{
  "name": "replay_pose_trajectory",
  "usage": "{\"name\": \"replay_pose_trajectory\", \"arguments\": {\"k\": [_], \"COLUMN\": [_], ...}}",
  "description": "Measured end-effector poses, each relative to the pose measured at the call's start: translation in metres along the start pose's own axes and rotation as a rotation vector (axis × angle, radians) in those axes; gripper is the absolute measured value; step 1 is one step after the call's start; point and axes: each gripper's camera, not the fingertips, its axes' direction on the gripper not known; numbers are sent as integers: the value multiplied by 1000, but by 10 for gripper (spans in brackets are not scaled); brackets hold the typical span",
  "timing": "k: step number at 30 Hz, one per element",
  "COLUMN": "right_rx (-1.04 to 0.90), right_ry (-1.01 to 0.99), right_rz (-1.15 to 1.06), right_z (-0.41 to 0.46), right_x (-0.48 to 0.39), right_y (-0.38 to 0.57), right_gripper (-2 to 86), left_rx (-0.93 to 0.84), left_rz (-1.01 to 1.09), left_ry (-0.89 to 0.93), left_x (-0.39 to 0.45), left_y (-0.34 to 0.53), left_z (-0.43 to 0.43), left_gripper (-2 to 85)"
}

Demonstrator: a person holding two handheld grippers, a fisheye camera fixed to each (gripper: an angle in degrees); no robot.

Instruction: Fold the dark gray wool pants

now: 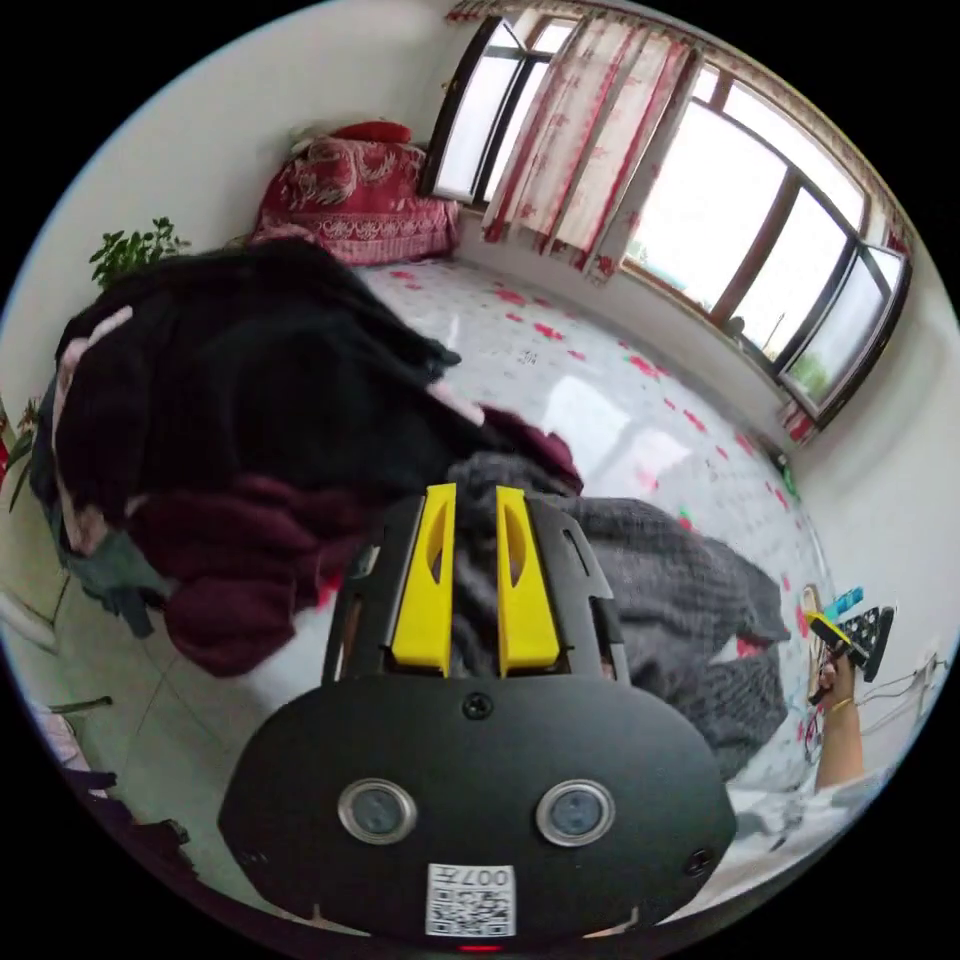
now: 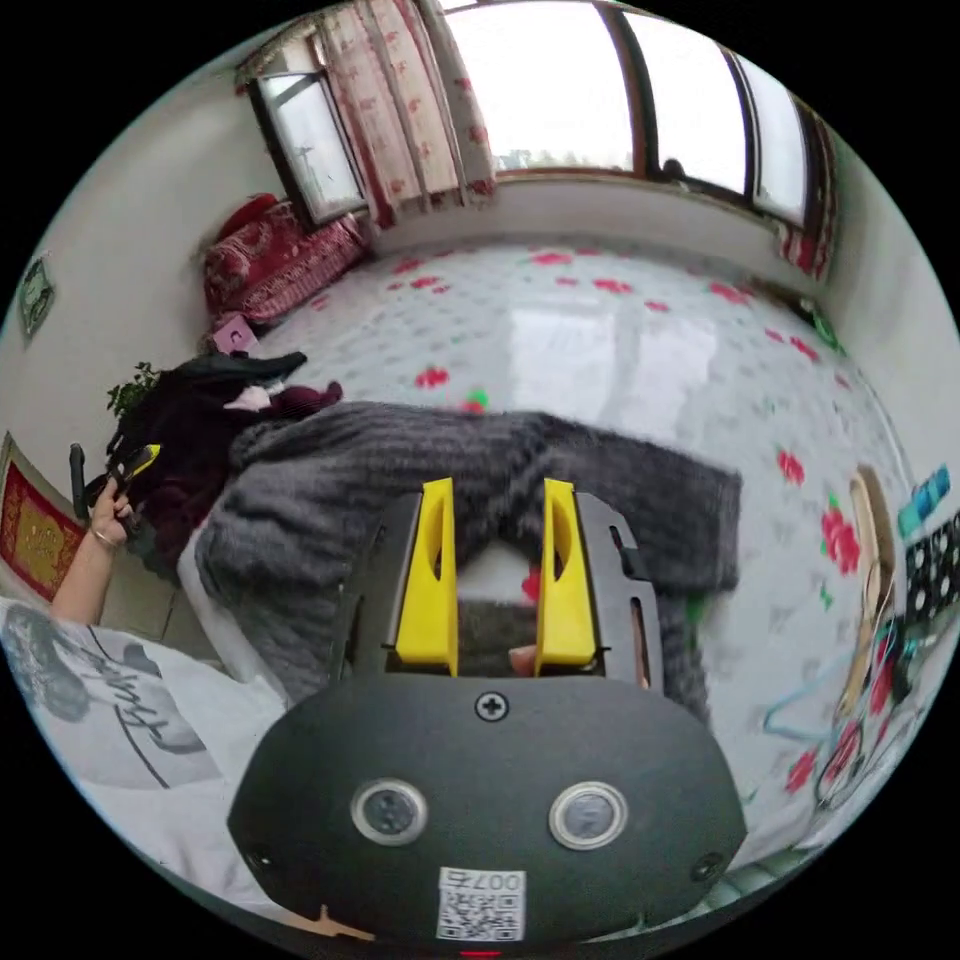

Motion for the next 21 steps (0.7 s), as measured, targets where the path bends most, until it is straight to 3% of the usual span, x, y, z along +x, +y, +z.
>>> {"name": "replay_pose_trajectory", "arguments": {"k": [3, 7, 13, 18, 20, 21], "right_rx": [-88, -12, -45, -334, -239, -300], "right_ry": [33, 114, 139, 103, 214, 201], "right_rz": [184, 423, 388, 307, 250, 267], "right_z": [20, -11, -1, 70, 62, 63], "right_x": [23, 62, 95, 95, 85, 87], "right_y": [77, 119, 58, 39, 43, 42], "right_gripper": [98, 98, 102, 108, 102, 99], "left_rx": [-195, -319, -501, -498, -501, -496], "left_rz": [-39, -55, 15, 122, 109, 103], "left_ry": [-11, -13, -109, -115, -102, -107], "left_x": [-24, -39, -33, -33, -43, -49], "left_y": [52, 73, 45, 20, 11, 4], "left_z": [31, 58, 142, 161, 157, 150], "left_gripper": [70, 78, 90, 59, 38, 28]}}
